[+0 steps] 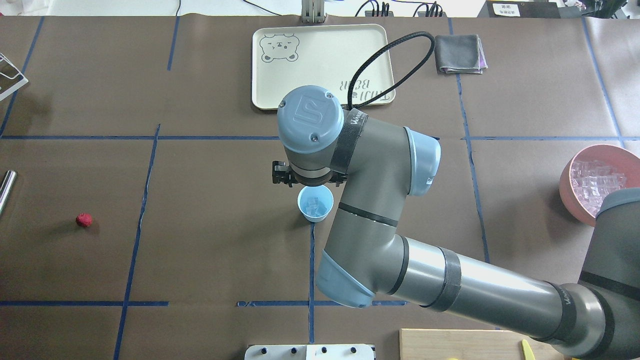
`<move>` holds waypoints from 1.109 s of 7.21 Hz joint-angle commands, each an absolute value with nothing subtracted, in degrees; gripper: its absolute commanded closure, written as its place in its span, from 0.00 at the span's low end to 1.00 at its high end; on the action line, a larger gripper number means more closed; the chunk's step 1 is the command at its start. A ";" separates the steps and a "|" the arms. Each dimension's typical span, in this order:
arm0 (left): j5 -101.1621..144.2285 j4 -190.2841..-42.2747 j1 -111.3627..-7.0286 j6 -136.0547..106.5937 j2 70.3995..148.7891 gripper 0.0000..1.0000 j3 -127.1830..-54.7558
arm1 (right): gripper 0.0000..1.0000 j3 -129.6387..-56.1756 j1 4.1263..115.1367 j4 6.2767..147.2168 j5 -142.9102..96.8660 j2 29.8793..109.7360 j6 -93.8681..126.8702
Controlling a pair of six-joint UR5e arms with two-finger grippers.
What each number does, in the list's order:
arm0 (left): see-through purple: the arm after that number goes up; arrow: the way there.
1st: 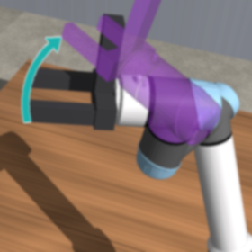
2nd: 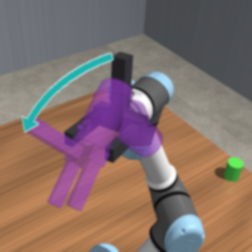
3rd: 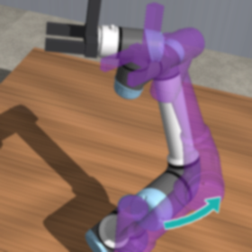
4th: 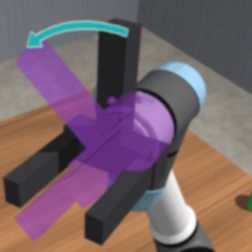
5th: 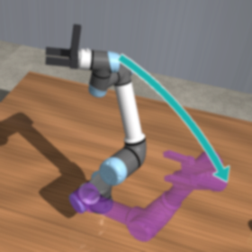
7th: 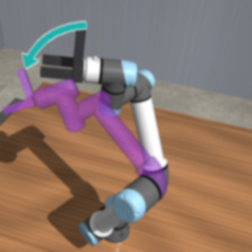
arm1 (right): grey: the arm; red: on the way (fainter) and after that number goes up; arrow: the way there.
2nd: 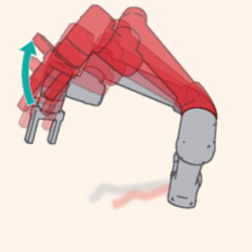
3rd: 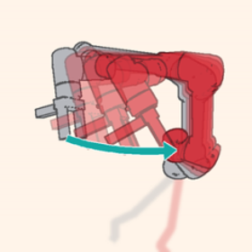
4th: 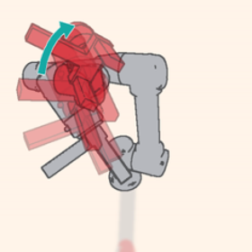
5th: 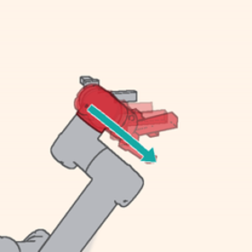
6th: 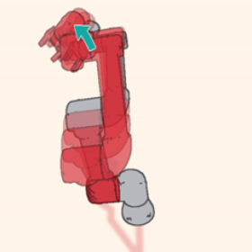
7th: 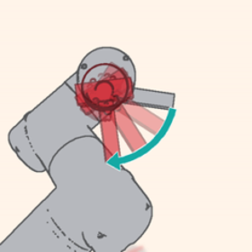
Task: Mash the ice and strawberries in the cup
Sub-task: 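Release the ice cube into the cup and lift the right gripper away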
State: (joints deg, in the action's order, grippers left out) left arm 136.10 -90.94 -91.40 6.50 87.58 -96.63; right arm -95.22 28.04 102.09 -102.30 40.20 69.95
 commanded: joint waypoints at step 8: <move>120.79 -122.06 -55.59 -55.23 82.36 0.03 -108.11 | 0.01 -110.74 60.60 101.34 -120.91 69.94 30.29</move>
